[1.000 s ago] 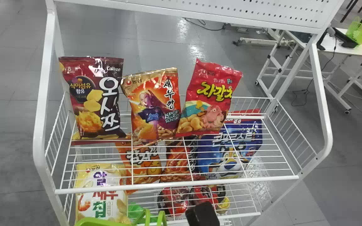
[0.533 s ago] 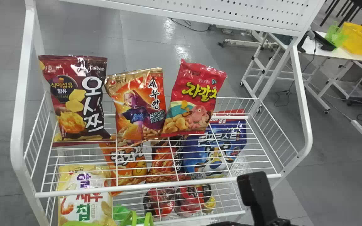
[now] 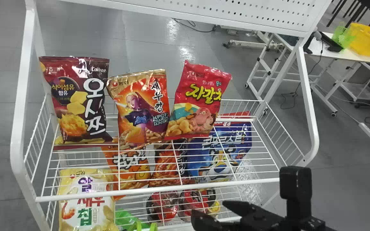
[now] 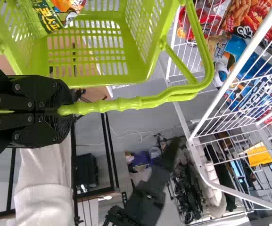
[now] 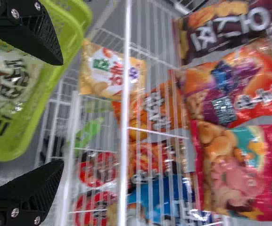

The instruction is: Hold basket handle with left hand then pick Gkobukchip with right hand and place into basket

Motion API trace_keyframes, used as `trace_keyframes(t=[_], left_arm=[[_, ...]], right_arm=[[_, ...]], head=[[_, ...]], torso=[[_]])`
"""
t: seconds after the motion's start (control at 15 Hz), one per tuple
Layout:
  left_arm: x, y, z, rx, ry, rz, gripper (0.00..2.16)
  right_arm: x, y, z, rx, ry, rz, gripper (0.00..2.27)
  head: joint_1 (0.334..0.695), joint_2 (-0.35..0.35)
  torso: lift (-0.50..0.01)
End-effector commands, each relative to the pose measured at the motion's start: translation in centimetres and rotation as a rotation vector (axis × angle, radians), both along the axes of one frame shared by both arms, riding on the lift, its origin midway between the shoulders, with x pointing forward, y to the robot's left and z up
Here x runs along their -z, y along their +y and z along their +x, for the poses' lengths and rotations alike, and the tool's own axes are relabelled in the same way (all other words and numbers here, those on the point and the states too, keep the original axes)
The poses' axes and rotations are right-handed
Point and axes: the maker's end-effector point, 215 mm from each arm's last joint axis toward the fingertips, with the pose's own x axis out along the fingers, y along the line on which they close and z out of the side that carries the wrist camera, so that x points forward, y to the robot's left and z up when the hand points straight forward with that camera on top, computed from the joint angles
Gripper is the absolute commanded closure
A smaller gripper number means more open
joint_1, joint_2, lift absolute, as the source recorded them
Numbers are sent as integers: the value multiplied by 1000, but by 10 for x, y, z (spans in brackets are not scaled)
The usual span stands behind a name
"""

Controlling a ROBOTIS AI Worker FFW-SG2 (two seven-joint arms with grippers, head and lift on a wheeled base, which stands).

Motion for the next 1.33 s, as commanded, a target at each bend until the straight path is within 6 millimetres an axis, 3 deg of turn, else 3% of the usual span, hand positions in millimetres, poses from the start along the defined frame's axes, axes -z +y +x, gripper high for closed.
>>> trace_keyframes(t=[0.0, 0.2, 0.6, 0.87, 1.27], left_arm=[[0, -2, -1, 4, 0, 0, 1727], [1, -4, -1, 9, 2, 2, 1727], [1, -5, 0, 10, -1, 1, 1727], [2, -4, -2, 8, 6, 1, 1727], [5, -2, -9, -6, 36, -14, 1727]], right_arm=[[-47, 3, 38, 10, -231, 9, 63], [-73, 4, 55, 19, -364, 26, 63], [-74, 1, 62, 38, -580, -19, 66], [-60, 6, 43, 44, -594, -25, 76], [-40, -13, 33, 90, -558, -50, 87]], head=[[695, -350], [695, -350], [695, -350], [695, -350], [695, -350]], torso=[[-32], [-32], [-32], [-32], [-32]])
